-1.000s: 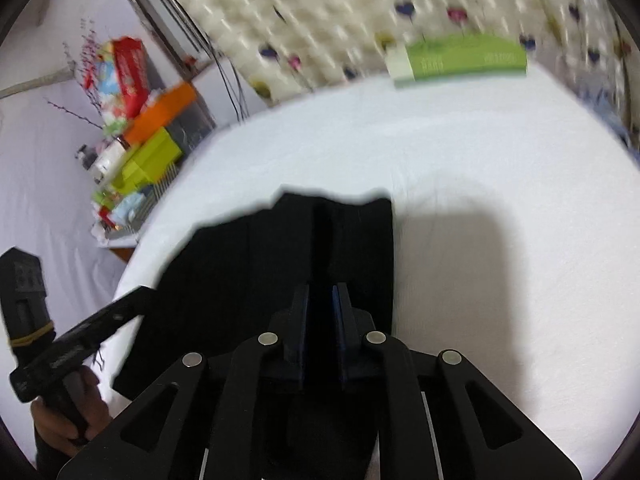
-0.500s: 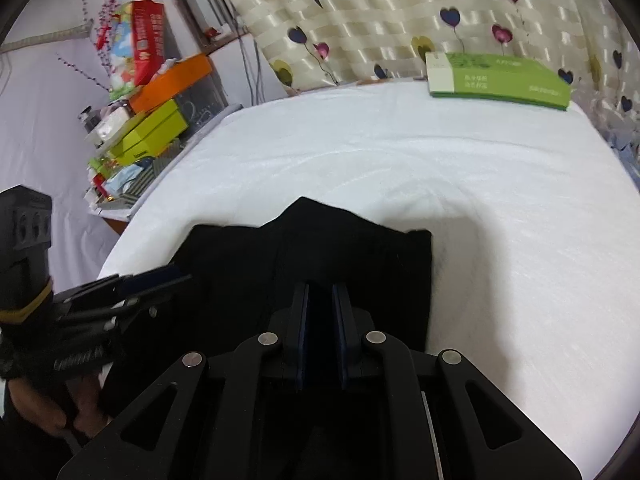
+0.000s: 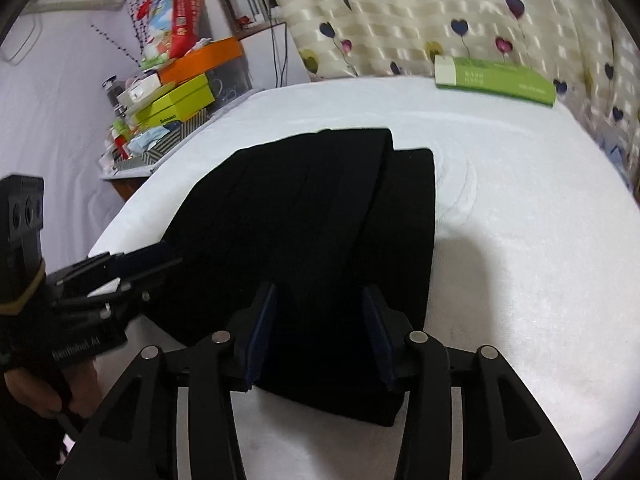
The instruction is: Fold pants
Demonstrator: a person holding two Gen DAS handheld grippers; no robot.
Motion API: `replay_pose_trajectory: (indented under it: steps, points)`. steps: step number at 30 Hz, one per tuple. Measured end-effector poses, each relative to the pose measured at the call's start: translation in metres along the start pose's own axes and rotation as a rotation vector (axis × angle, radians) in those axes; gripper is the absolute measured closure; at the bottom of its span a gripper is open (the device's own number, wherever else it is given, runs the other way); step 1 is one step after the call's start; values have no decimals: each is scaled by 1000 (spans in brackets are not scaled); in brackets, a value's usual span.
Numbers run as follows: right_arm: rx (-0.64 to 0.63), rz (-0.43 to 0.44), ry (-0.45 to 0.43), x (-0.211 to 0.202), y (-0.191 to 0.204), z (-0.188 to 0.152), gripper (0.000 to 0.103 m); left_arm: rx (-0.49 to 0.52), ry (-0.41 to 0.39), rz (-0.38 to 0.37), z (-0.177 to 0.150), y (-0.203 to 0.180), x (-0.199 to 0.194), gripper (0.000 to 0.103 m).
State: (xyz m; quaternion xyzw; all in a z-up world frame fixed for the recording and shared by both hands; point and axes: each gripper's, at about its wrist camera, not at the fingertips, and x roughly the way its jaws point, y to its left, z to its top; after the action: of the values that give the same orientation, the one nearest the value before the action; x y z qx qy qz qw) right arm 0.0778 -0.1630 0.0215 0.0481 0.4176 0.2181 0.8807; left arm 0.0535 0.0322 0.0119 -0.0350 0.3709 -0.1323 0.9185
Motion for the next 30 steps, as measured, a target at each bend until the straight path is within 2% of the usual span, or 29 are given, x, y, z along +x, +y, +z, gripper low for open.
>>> replay_pose_trajectory:
  steps: [4, 10, 14, 20, 30]
  points:
    - [-14, -34, -21, -19, 8, 0, 58, -51, 6, -13, 0, 5, -16, 53]
    - [-2, -1, -36, -48, 13, -19, 57, -94, -14, -15, -14, 11, -45, 53]
    - [34, 21, -39, -58, 9, -25, 57, -132, 20, -13, -23, 18, -50, 53]
    - [42, 17, -44, -64, 6, -26, 57, -144, 23, 14, -22, 18, -55, 53]
    - [32, 35, -48, -62, 10, -20, 57, -139, 8, 13, -15, 15, -58, 53]
